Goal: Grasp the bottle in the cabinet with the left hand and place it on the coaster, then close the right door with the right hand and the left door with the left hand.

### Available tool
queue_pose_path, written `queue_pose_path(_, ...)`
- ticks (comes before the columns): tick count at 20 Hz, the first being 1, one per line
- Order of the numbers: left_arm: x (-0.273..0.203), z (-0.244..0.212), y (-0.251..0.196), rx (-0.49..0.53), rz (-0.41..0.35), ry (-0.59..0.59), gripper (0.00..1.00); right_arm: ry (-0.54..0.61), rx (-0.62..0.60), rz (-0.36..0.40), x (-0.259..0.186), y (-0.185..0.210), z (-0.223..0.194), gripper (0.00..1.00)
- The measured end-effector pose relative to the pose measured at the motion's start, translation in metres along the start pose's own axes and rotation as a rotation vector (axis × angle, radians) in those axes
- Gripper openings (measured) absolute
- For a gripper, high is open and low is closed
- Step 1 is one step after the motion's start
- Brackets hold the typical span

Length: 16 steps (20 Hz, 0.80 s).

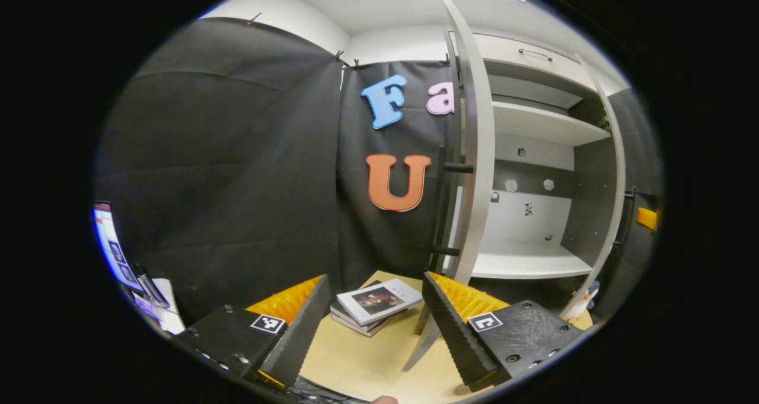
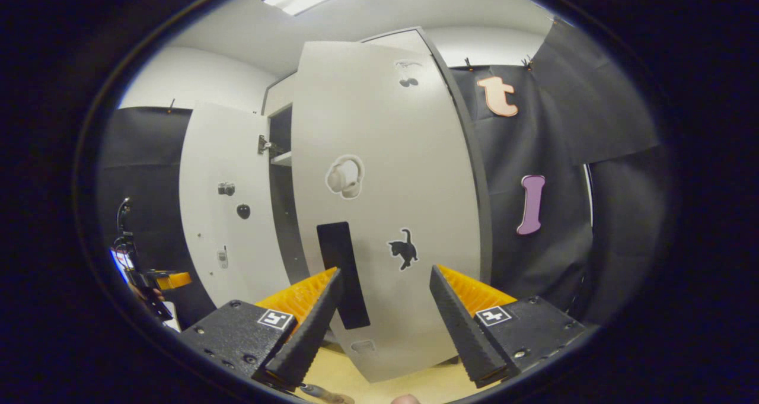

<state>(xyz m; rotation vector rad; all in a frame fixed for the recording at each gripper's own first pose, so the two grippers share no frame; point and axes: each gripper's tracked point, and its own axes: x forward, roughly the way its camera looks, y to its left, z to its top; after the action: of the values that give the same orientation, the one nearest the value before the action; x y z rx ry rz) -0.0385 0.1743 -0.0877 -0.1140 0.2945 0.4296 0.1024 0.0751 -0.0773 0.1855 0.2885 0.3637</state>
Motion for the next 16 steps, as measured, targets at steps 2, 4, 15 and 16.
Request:
queue_pose_path(2, 0.004, 0.004, 0.003, 0.003, -0.003, -0.004, 0.96, -0.007, -0.015, -0.004, -0.004, 0.002, -0.001, 0.97)
queue_pose_path(4, 0.011, 0.01, 0.002, 0.003, -0.011, -0.01, 0.96, -0.02, -0.014, -0.037, -0.012, -0.005, -0.001, 0.97)
queue_pose_path(15, 0.057, 0.037, 0.012, -0.006, 0.006, -0.049, 0.92, -0.037, -0.008, -0.197, -0.07, -0.056, -0.008, 0.97)
queue_pose_path(16, 0.06, 0.038, 0.01, 0.002, 0.004, -0.05, 0.92, -0.032, -0.004, -0.212, -0.077, -0.062, -0.009, 0.97)
